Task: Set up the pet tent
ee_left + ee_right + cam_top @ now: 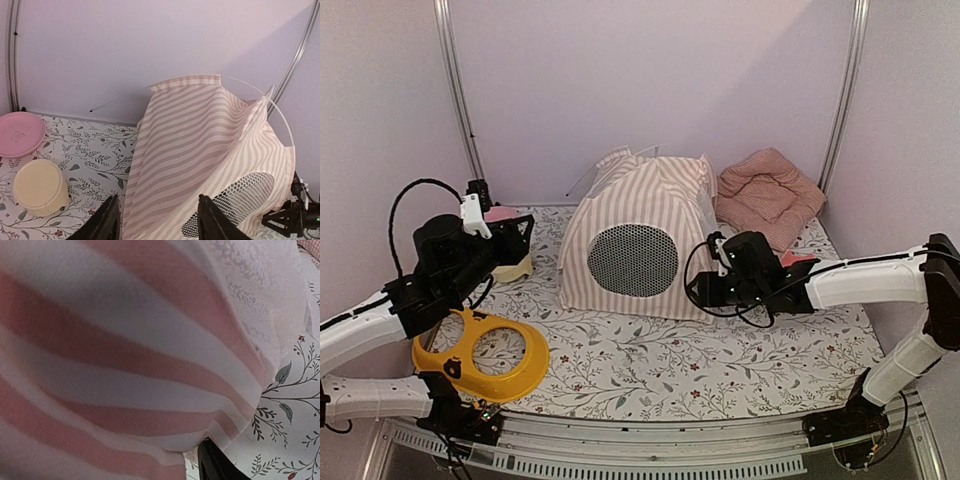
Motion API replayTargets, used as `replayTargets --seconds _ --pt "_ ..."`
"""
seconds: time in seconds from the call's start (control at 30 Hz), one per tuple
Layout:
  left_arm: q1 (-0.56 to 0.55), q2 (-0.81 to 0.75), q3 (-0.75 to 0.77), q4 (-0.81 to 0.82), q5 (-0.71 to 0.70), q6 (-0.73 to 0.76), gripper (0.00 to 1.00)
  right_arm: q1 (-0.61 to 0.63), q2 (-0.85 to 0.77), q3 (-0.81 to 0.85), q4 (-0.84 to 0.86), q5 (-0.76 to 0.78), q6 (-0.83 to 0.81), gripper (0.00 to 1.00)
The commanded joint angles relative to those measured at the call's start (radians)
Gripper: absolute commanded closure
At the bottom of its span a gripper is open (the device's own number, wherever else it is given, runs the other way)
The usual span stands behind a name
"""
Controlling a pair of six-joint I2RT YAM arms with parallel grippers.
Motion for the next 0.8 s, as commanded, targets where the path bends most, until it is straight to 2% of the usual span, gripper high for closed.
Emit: replayTargets --seconds 0.0,0.13,0.3,0.53,0.77 --pt "0.096 0.077 0.029 -0.064 0.210 -0.029 0.46 0.007 -0.112 -0.011 -0.031 0.046 -0.008 0.40" --pt "0.108 0.163 0.057 -0.019 0.334 0.027 0.45 0.006 -0.189 -0.015 -0.060 0.056 -0.017 0.26" --pt "0.110 0.249 0.102 0.008 0.415 0.090 0.45 0.005 -0.253 0.001 -0.116 0.059 -0.031 0.18" --pt "0.110 0.317 0.193 -0.009 0.397 0.168 0.46 0.000 -0.268 0.075 -0.147 0.049 -0.065 0.15" --pt "0.109 0.441 0.264 -0.010 0.415 0.236 0.49 -0.034 -0.165 0.224 -0.214 0.062 -0.099 0.18"
